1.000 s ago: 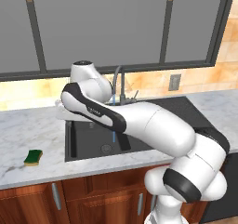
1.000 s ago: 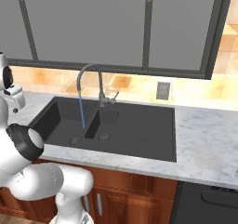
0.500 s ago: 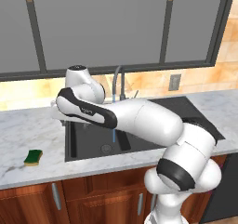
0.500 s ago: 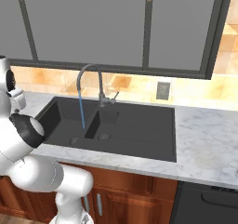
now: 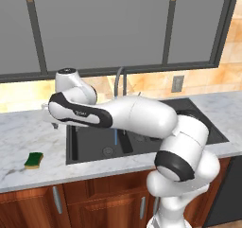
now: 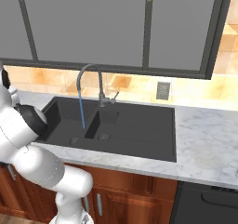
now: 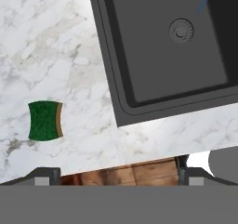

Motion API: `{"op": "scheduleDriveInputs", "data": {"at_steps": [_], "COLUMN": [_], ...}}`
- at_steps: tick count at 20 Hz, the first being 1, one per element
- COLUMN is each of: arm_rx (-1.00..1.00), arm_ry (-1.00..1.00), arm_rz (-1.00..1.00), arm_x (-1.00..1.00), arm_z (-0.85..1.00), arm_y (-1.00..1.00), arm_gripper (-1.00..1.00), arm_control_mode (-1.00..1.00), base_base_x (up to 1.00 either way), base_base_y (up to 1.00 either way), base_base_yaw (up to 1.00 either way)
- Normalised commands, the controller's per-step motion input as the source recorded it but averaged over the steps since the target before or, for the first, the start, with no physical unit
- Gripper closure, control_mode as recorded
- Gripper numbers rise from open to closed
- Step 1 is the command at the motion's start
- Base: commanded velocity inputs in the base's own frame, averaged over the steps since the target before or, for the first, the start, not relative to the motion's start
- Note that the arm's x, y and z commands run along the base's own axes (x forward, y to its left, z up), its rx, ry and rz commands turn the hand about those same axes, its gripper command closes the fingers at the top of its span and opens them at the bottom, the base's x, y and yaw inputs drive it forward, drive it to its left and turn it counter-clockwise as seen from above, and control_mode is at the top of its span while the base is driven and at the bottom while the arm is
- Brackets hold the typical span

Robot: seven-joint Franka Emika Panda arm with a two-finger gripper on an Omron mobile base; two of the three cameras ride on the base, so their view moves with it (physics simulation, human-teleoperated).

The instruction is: Soak the sponge with water for a few seconds and then drop it inside the sink.

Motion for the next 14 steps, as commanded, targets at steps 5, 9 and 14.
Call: {"op": "scheduleDriveInputs", "data": {"at_steps": [5,9,14], "arm_rx": [-0.01,0.0,0.0], "arm_ry": [0.0,0.0,0.0], "arm_rz": [0.0,0.0,0.0], "arm_x": [0.0,0.02,0.0], "arm_z": [-0.29,-0.5,-0.41], "arm_y": [0.22,0.14,0.14], "arm_gripper": [-1.0,-1.0,-1.0], "arm_control_mode": [-1.0,-1.0,-1.0], "base_base_x": [0.0,0.0,0.0], "base_base_y": [0.0,0.0,0.0], "base_base_yaw": [0.0,0.0,0.0]}}
